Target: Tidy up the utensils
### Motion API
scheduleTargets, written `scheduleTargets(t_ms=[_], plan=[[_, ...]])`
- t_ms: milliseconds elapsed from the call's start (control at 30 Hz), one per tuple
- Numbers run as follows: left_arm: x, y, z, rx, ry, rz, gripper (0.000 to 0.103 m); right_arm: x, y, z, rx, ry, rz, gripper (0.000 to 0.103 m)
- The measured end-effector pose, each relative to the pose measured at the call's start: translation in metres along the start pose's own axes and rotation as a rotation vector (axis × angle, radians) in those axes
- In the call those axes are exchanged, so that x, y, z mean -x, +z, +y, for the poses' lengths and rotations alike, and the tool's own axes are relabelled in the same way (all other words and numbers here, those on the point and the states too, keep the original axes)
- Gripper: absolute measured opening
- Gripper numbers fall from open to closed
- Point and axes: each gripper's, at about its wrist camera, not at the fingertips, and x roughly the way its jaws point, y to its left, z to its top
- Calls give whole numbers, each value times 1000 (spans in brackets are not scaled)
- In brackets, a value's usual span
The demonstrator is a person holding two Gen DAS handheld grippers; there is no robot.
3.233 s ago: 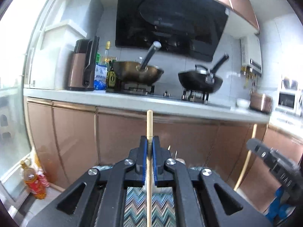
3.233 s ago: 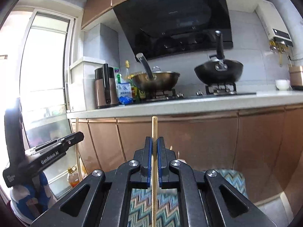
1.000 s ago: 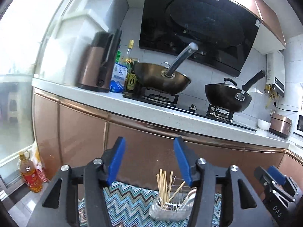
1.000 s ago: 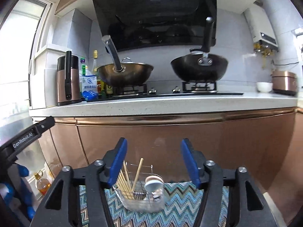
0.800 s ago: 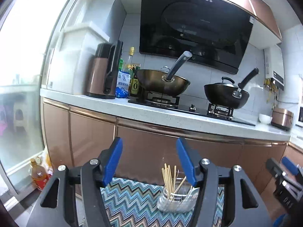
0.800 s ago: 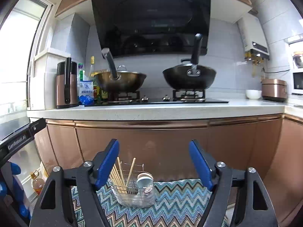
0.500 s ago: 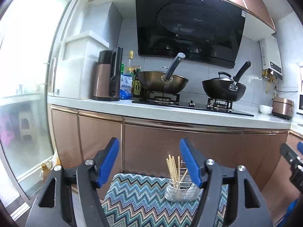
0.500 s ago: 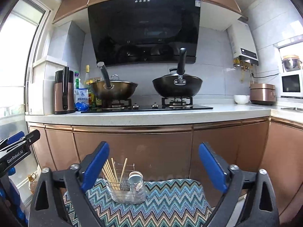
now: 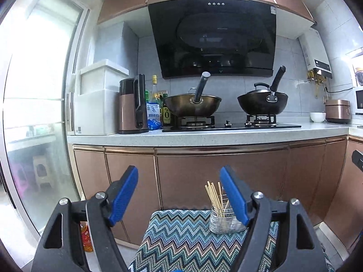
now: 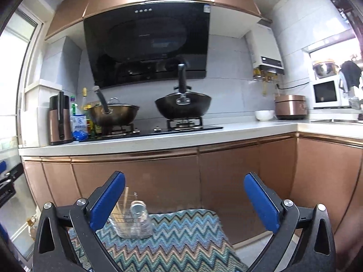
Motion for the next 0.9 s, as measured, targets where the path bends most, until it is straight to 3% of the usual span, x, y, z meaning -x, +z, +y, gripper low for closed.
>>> scheduleTargets(t_ms=[233, 900], plan=[[16, 3, -1, -7, -7, -9, 78, 16, 5, -13, 29, -66, -33, 103], [52, 12, 19, 47, 0, -95, 79, 56, 21, -15, 51, -91, -124, 103]])
